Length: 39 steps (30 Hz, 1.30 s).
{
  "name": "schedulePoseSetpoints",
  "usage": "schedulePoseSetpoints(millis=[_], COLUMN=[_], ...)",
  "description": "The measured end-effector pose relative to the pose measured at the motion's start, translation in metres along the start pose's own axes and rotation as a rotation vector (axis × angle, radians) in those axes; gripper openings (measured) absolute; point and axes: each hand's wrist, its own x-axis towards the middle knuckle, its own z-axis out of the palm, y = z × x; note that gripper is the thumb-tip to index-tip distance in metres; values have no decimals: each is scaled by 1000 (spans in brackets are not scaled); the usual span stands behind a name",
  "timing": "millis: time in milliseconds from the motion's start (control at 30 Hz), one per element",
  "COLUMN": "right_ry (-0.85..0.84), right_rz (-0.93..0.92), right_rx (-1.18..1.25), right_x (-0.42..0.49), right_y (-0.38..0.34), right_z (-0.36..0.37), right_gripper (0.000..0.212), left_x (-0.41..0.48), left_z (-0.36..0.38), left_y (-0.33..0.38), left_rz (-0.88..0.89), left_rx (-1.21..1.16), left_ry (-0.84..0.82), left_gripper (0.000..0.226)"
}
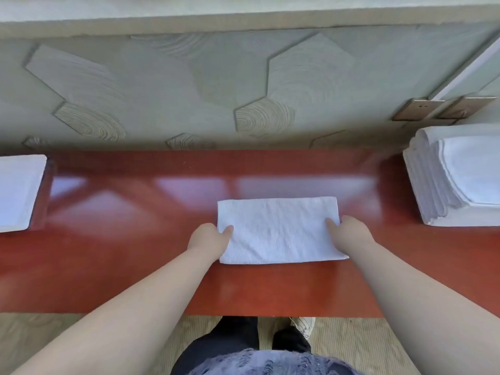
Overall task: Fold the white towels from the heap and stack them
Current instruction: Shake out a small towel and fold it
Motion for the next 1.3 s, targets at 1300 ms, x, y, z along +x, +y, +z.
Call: schedulePoseSetpoints(millis=[1300], right_ry=[49], right_rz=[68], right_rx=[262], right_x=[2], right_y=[8], right_z=[-6], right_gripper=[44], left_x=[-10], left_z=[6], left_y=[33], left_rz=[9], left_rx=[-82], left_ry=[125], left_gripper=[59])
